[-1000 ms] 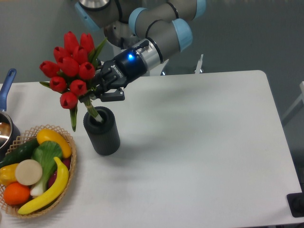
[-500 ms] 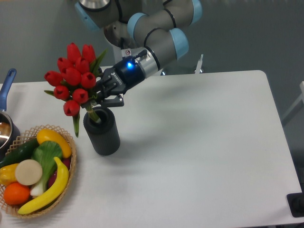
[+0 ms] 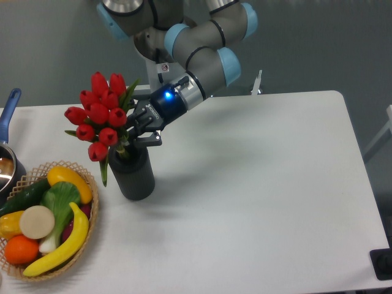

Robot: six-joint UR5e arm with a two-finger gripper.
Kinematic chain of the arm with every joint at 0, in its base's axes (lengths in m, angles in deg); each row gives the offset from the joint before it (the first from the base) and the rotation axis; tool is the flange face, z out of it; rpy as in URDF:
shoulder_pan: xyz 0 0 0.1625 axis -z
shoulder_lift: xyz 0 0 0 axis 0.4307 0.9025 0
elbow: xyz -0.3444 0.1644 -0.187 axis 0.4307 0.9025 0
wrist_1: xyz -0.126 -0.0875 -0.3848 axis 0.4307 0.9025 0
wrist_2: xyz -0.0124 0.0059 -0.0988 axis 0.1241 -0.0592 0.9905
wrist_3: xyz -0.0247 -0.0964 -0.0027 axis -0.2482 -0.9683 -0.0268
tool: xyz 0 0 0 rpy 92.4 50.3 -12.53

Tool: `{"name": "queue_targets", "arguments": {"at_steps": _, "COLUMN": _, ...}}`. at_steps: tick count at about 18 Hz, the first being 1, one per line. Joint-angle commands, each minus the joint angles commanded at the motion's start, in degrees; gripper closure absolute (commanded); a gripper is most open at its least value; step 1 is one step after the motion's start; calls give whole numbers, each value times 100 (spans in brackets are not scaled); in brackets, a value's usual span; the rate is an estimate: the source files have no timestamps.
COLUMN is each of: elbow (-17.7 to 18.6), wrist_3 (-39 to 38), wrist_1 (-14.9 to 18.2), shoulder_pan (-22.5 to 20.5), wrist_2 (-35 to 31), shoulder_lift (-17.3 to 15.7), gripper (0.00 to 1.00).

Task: Insert the flowers into the vase
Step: 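Lower the tulip stems down into the black vase opening, then open the gripper to release the tulip stems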

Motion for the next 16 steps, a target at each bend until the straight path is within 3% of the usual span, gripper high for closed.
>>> {"name": "queue_targets", "arguments": {"at_steps": 5, "elbow": 9, "wrist_3": 0, "wrist_1": 9, "shoulder_pan": -88, "wrist_2": -9, "shoulder_lift": 71, "gripper": 25}}
{"name": "queue_targets", "arguments": {"at_steps": 7, "elbow": 52, "wrist_3": 0, "wrist_1": 9, "shoulder_pan": -114, "wrist_2": -9, "shoulder_lift": 79, "gripper": 2}}
{"name": "queue_targets", "arguments": {"at_steps": 16, "elbow": 202, "wrist_3": 0, "wrist_1": 0, "shoulder_pan": -413, "wrist_2": -368, "shoulder_lift": -70, "gripper": 0}}
